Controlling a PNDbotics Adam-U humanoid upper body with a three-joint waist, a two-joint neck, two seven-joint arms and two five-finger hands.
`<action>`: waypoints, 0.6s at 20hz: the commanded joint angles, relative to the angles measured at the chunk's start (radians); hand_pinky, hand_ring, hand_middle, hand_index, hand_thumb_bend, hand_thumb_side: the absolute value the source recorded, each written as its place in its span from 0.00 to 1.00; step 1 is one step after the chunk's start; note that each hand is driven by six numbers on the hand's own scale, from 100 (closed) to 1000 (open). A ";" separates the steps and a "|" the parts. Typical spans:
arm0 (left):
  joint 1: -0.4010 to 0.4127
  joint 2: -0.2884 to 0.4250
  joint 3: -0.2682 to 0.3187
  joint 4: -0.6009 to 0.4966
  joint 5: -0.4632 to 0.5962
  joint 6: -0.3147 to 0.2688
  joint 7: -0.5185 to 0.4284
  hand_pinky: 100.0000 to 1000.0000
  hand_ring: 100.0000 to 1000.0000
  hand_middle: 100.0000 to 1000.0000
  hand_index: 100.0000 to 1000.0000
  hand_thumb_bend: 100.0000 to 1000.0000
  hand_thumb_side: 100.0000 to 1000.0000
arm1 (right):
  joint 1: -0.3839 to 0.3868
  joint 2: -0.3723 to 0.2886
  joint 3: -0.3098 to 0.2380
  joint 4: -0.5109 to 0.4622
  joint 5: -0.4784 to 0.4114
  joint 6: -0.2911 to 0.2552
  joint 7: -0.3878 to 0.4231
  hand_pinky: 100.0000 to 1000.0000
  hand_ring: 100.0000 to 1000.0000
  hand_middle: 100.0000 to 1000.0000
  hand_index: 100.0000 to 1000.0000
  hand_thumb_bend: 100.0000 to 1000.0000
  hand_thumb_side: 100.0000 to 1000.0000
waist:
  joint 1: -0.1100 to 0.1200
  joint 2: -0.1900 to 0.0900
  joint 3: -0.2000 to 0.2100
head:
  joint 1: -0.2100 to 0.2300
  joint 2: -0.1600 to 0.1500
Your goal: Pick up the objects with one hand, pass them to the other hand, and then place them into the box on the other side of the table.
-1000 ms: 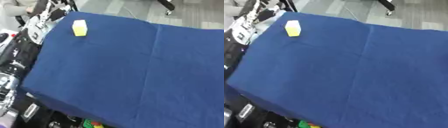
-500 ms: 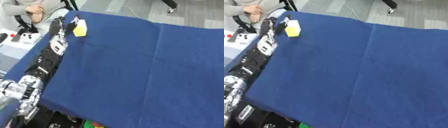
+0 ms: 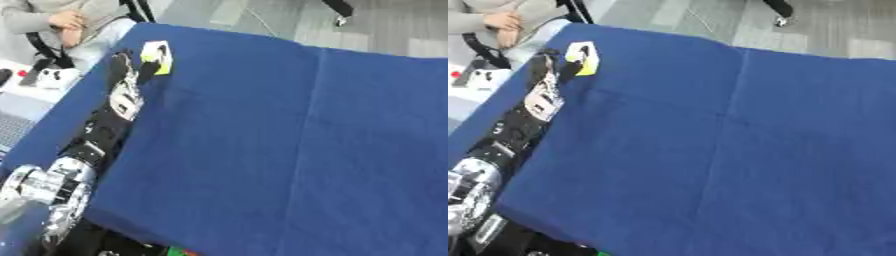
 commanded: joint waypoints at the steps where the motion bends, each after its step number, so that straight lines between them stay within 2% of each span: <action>1: -0.020 0.029 0.008 -0.022 0.013 0.003 0.018 0.73 0.69 0.67 0.82 0.51 0.75 | -0.018 -0.013 -0.002 -0.019 -0.011 -0.003 0.005 0.86 0.83 0.87 1.00 0.00 0.03 | -0.001 -0.011 -0.003 | 0.006 -0.020; 9: -0.032 0.031 0.016 -0.049 0.028 0.020 0.067 0.73 0.69 0.68 0.83 0.48 0.74 | -0.024 -0.005 -0.001 -0.022 -0.017 -0.005 0.009 0.87 0.84 0.87 1.00 0.00 0.05 | -0.006 0.020 -0.015 | 0.015 -0.029; 12: -0.035 0.031 0.015 -0.052 0.025 0.025 0.077 0.73 0.69 0.67 0.82 0.43 0.72 | -0.026 -0.004 0.001 -0.022 -0.017 -0.006 0.011 0.87 0.84 0.87 1.00 0.00 0.05 | -0.007 0.026 -0.018 | 0.018 -0.028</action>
